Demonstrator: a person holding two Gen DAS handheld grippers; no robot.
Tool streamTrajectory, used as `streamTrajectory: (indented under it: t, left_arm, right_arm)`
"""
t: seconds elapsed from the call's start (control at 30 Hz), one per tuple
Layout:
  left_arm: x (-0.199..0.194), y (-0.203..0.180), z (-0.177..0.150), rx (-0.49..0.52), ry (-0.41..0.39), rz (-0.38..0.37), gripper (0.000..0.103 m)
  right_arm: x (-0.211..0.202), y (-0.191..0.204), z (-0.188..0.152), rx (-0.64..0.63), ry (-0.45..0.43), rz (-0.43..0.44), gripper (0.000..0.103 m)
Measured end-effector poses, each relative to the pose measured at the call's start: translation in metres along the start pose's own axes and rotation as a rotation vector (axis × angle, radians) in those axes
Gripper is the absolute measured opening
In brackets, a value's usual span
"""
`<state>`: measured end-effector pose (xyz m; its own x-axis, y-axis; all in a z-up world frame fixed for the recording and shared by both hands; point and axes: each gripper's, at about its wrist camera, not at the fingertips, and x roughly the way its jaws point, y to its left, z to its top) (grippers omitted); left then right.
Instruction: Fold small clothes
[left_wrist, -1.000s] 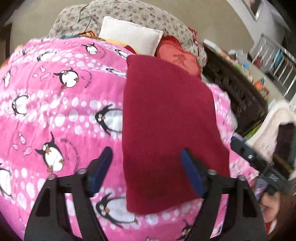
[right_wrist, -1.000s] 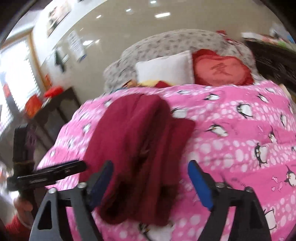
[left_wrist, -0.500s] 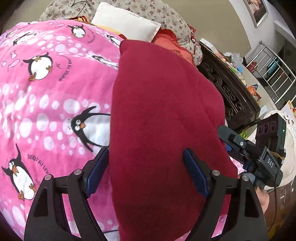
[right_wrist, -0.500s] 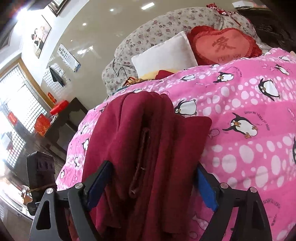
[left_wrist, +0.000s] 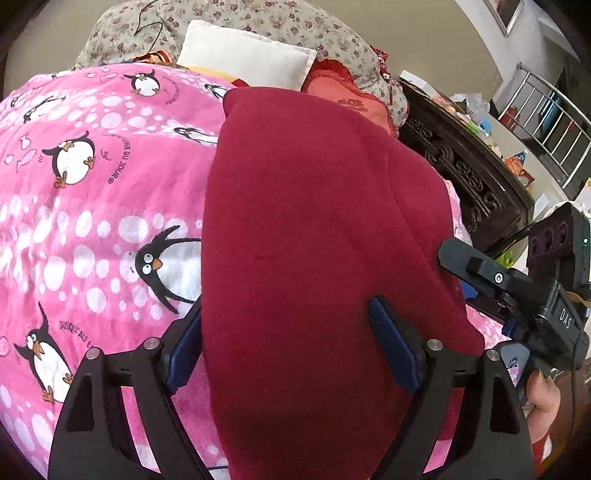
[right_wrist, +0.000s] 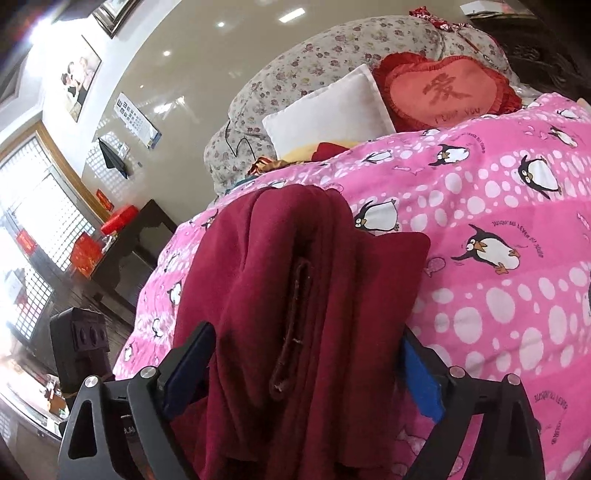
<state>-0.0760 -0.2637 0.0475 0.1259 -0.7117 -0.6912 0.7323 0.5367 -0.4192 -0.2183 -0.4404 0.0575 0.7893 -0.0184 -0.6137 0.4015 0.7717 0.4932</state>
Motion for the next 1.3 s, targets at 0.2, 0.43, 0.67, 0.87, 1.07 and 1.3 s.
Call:
streamTrajectory:
  t: [0.2,0.43,0.67,0.87,1.07,1.3]
  left_arm:
    - [0.005,-0.001,-0.001,-0.016,0.001,0.005,0.092]
    - [0.005,-0.009,-0.003,0.018,0.000,-0.007,0.083]
    - [-0.042,-0.018,-0.009,0.076,-0.052,0.005,0.058]
    - [-0.111,-0.009,-0.038,0.094,-0.050,0.064,0.058]
    - [-0.137,0.010,-0.079,0.067,0.010,0.125,0.059]
    - [-0.110,0.035,-0.115,0.014,0.054,0.152,0.062]
  right_arm:
    - [0.010,0.008,-0.002,-0.074,0.002,-0.060,0.094]
    - [0.000,0.015,-0.006,-0.156,-0.037,-0.081,0.055]
    - [-0.030,0.054,-0.012,-0.220,-0.076,-0.009,0.047]
    - [-0.045,0.092,-0.042,-0.196,0.001,0.114,0.047]
    - [-0.033,0.119,-0.089,-0.213,0.084,0.128,0.047]
    - [-0.008,0.125,-0.125,-0.304,0.117,-0.079,0.051]
